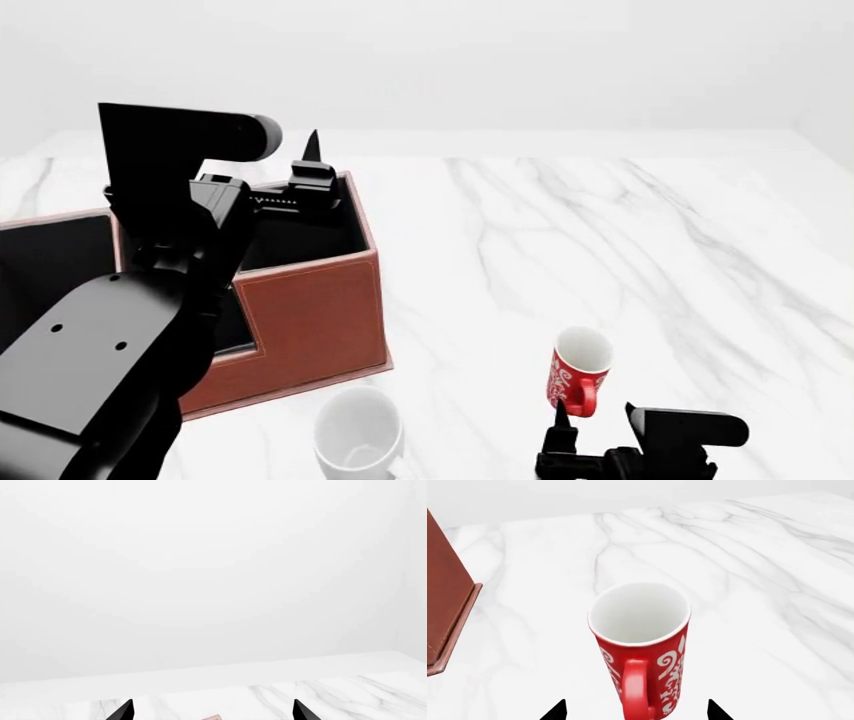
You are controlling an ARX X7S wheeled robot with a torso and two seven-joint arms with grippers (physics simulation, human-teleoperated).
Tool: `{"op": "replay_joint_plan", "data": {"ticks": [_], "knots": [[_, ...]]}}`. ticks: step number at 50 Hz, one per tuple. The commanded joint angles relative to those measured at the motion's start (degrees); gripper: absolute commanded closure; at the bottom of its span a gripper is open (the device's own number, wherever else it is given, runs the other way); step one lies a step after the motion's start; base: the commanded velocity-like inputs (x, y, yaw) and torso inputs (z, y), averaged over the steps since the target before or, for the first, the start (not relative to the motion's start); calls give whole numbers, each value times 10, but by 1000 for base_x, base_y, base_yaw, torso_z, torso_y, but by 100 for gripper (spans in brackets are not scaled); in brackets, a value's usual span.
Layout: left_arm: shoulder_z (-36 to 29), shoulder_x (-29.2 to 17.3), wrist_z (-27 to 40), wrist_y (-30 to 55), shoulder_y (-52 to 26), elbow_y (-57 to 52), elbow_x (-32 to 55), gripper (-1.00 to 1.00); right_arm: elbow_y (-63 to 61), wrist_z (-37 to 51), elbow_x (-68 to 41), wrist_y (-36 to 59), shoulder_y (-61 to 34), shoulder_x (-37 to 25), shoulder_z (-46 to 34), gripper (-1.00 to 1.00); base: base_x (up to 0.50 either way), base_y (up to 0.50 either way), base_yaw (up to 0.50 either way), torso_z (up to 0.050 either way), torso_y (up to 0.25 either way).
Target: Pick up the red mug and place it to the right of the caddy.
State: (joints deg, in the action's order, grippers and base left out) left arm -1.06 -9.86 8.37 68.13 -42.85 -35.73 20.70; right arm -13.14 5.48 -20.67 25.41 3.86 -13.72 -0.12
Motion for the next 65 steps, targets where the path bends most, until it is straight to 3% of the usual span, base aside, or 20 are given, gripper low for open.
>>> {"op": "replay_joint_plan", "data": {"ticks": [1, 8, 9, 32, 40, 46, 53, 60, 65], "knots": [[0, -3, 3, -1, 1, 1, 4, -100, 14, 0, 0, 3, -20, 0, -9, -100, 0, 0, 0, 0, 0], [0, -4, 4, -4, 4, 1, 7, -100, 23, -3, -2, 5, -28, -2, -13, -100, 0, 0, 0, 0, 0], [1, -4, 5, -4, 5, 0, 8, -100, 23, -3, -4, 6, -29, -2, -13, 100, 0, 0, 0, 0, 0], [3, -9, 11, -8, 9, 1, 16, -100, -6, 22, 16, 5, -34, -15, -21, 100, 0, 0, 0, 0, 0], [8, -10, 14, -1, 5, -3, 22, -100, -63, -15, 8, 90, -154, -63, -61, 100, 0, 0, 0, 0, 0], [12, -12, 14, -5, 4, 3, 24, -100, 9, -118, -9, 92, -287, -79, -115, 100, 0, 0, 0, 0, 2], [15, -13, 15, -10, 4, 10, 26, -100, 233, -243, -19, 57, -427, -43, -163, 100, 0, 0, 0, 0, 0], [15, -14, 18, -9, 3, 11, 27, -100, 402, -313, -15, -13, -477, -3, -181, 100, 0, 0, 0, 0, 0], [16, -15, 19, -7, 3, 8, 30, -100, 438, -320, -8, -38, -476, 8, -189, 100, 0, 0, 0, 0, 0]]}}
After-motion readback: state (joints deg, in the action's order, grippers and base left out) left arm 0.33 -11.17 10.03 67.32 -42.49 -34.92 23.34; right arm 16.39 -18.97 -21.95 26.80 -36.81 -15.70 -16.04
